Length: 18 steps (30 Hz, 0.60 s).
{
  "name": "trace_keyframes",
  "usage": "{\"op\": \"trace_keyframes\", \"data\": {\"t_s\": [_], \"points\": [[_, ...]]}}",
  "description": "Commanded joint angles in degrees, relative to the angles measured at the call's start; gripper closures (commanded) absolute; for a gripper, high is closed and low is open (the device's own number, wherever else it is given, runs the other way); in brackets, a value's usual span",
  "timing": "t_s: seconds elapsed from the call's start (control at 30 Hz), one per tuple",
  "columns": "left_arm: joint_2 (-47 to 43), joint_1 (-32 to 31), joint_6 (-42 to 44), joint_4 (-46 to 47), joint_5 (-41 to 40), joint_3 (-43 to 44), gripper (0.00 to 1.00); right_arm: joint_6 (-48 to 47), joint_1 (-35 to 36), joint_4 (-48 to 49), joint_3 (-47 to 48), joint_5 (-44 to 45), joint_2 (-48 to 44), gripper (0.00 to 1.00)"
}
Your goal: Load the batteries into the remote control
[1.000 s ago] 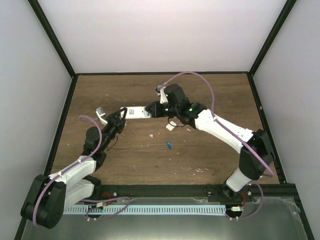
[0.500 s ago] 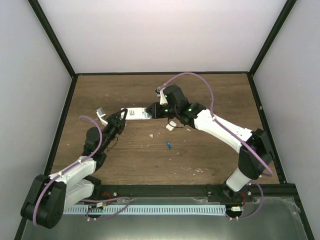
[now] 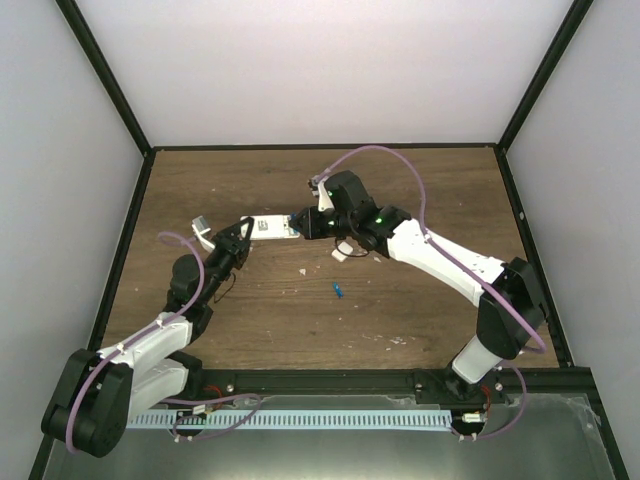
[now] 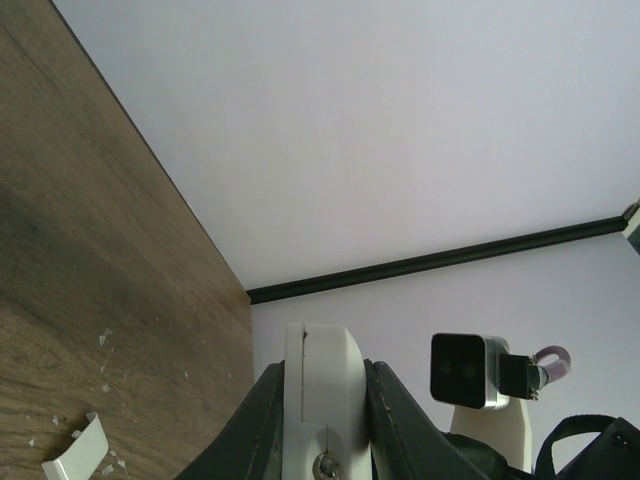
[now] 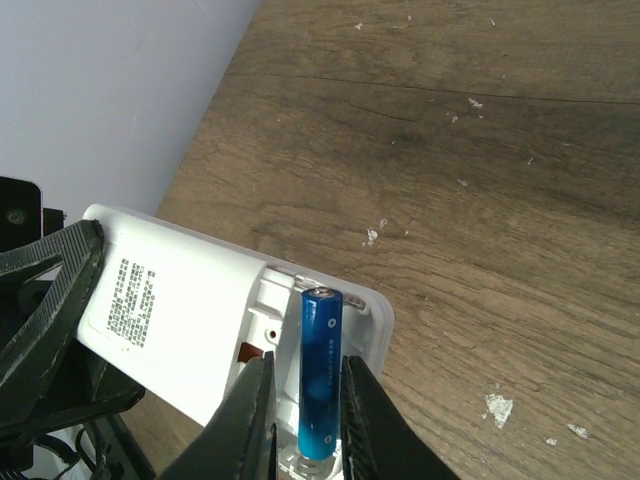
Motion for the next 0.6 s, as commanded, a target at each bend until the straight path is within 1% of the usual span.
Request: {"op": "trace_keyframes", "data": {"t_s": [0.0,0.33,0.43,0.57], "points": [[-0.95,-0.07,-0.19,3.40,-0.97,-0.56,1.00,-0.82,0.58,-1.35,2.64,0.53,0.56,0.87],[-1.46,-0.07,-0.28,3.29,-1.11,-0.74,1.00,-1.92,0.57,-2.61,4.55,3.65,-1.20,0.70],[-1.91,-0.07,-0.29,3.28,-1.08,-1.00,1.00,-1.83,0.53,-1.90,4.55,3.32,-2.25,0.61],[-2.64,-0.07,-0.32,3.18,-0.86,-1.33,1.00,-0.29,-0.21,-1.10,5.00,0.80,-2.56,0.49]]}}
